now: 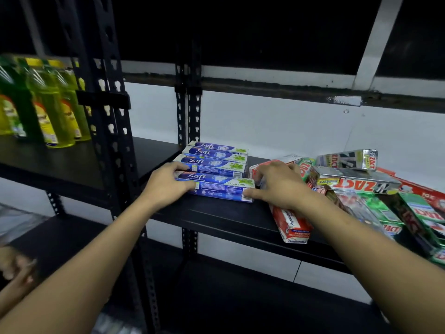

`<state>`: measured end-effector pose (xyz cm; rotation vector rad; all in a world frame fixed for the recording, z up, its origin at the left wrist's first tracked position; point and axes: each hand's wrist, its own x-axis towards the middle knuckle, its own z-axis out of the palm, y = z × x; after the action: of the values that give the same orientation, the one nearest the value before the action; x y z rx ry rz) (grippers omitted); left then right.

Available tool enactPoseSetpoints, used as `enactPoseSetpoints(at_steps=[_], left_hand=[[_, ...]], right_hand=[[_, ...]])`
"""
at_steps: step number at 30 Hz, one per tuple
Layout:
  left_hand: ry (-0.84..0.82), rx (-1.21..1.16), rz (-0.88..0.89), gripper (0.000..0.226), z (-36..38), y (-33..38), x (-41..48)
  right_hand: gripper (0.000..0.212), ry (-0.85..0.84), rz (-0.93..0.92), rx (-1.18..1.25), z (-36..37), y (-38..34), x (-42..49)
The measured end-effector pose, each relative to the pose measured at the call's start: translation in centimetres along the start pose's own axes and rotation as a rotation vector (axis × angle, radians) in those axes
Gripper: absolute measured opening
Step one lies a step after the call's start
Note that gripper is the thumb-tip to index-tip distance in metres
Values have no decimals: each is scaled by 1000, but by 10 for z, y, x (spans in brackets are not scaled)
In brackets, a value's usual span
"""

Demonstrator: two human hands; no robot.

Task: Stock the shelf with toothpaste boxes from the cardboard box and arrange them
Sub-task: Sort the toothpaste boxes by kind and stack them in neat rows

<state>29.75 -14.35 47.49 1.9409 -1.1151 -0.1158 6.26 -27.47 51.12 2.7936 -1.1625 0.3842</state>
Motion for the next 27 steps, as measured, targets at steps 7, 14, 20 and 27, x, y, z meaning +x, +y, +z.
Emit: enactPoseSetpoints(at_steps=[7, 14, 20, 27], left_hand=[[237, -106, -70, 31, 10, -18, 13], [364, 6, -108, 29, 20, -21, 11], [385, 125, -117, 36, 27, -20, 10], [405, 175, -112, 38, 29, -19, 9]], right_hand=[[48, -26, 39, 118, 6, -15, 16], [38, -37, 63, 305, 19, -10, 20], [36, -55, 44, 287, 23, -8, 18], [26, -15, 39, 311, 24, -8, 15]])
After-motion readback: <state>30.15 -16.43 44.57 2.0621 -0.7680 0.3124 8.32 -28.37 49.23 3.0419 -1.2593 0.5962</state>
